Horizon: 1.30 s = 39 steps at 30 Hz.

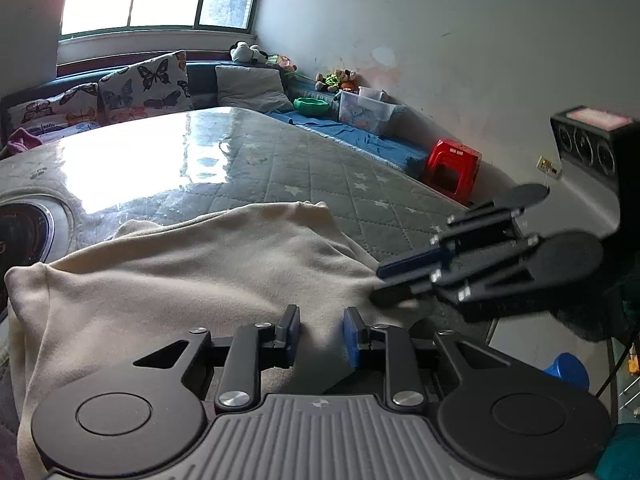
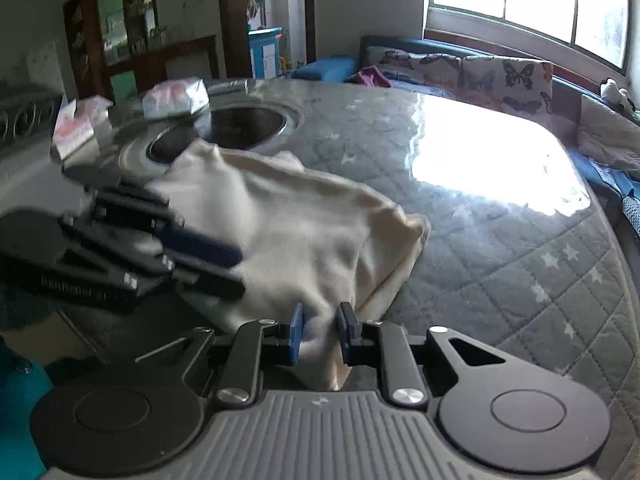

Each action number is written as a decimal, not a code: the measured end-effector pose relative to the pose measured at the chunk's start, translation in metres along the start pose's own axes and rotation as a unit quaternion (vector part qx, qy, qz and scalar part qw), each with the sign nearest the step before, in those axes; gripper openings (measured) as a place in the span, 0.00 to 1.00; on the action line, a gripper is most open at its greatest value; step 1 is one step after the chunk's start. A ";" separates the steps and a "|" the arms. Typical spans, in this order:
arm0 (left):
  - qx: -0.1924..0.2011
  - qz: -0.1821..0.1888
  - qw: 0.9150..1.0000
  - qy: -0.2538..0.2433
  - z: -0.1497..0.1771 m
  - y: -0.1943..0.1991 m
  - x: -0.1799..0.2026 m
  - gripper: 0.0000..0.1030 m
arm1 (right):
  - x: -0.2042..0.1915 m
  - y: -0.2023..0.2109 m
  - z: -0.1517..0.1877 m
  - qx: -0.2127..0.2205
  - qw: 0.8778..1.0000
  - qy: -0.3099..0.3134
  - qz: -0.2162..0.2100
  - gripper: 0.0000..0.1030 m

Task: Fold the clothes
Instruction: 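Smooth the folded sweatshirt with both open grippers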

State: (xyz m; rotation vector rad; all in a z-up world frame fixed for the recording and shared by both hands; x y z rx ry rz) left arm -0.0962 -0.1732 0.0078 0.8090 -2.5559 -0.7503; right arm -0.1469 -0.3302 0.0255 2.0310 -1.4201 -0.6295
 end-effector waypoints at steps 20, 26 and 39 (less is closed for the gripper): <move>0.004 0.004 1.000 0.008 0.002 0.001 0.000 0.30 | 0.043 -0.049 -0.043 0.039 0.996 -0.066 0.035 0.16; 0.007 0.007 1.000 0.016 0.002 0.006 -0.001 0.30 | 0.042 -0.057 -0.040 0.023 0.997 -0.063 0.032 0.17; 0.039 -0.095 0.989 0.109 -0.008 0.041 -0.082 0.30 | -0.008 -0.035 -0.053 0.045 0.999 -0.001 -0.022 0.31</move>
Point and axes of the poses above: each gripper's, at about its wrist camera, not at the fingertips, and y roughly against the way its jaws point, x to its right, z to its underside, the point moved 3 cm from there along -y, roughly the way its jaws point, and after that the axes turned 2 degrees about -z, right-handed, at the moved point
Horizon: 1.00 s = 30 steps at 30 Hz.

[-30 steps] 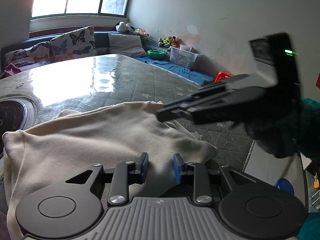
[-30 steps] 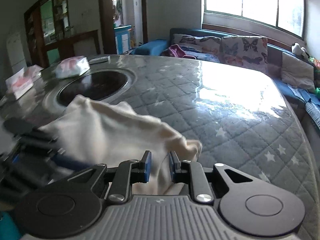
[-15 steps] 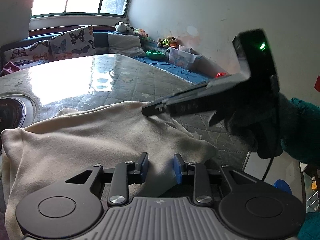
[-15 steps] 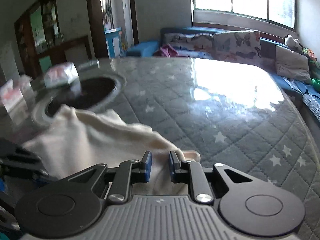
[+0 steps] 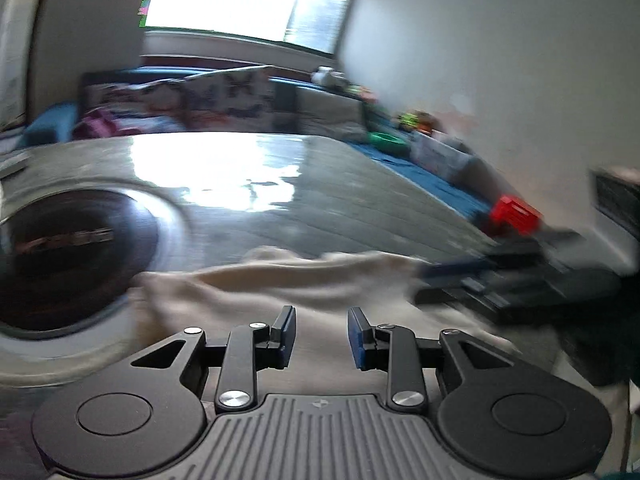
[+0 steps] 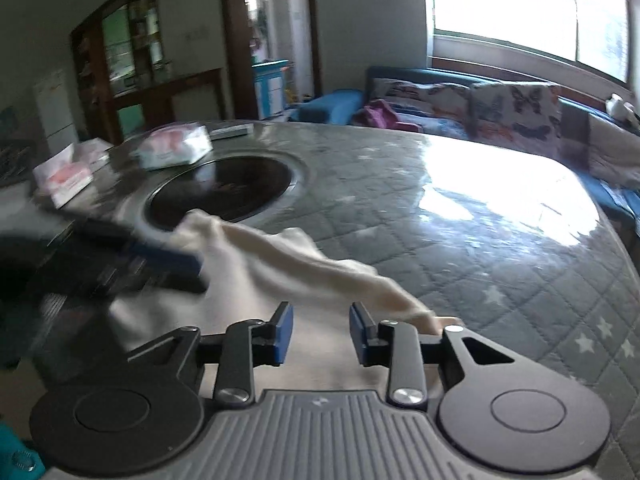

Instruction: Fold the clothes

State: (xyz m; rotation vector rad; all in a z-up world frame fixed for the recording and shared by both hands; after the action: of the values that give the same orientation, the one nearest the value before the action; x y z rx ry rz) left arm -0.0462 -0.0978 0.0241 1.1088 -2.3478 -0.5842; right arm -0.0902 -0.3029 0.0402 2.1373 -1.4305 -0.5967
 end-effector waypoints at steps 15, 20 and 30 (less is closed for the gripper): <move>0.007 -0.028 0.998 0.050 0.004 0.013 -0.042 0.30 | -0.029 -0.004 0.003 -0.012 0.999 0.034 -0.035 0.33; -0.010 -0.034 0.997 0.063 0.009 0.006 -0.053 0.29 | -0.038 -0.006 0.001 -0.013 0.998 0.046 -0.048 0.33; -0.003 -0.068 0.995 0.072 0.004 0.023 -0.062 0.30 | -0.065 -0.013 -0.006 -0.020 0.992 0.091 -0.080 0.34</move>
State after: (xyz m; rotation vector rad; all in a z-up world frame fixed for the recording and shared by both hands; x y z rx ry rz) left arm -0.0275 -0.0346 0.0192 1.2725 -2.1584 -0.5406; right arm -0.1001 -0.2373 0.0424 2.2255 -1.1481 -0.4703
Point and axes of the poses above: each gripper's, at about its wrist camera, not at the fingertips, and y roughly against the way its jaws point, x to its right, z to its underside, the point moved 3 cm from there along -y, roughly the way its jaws point, and after that the axes turned 2 degrees about -z, right-handed, at the moved point
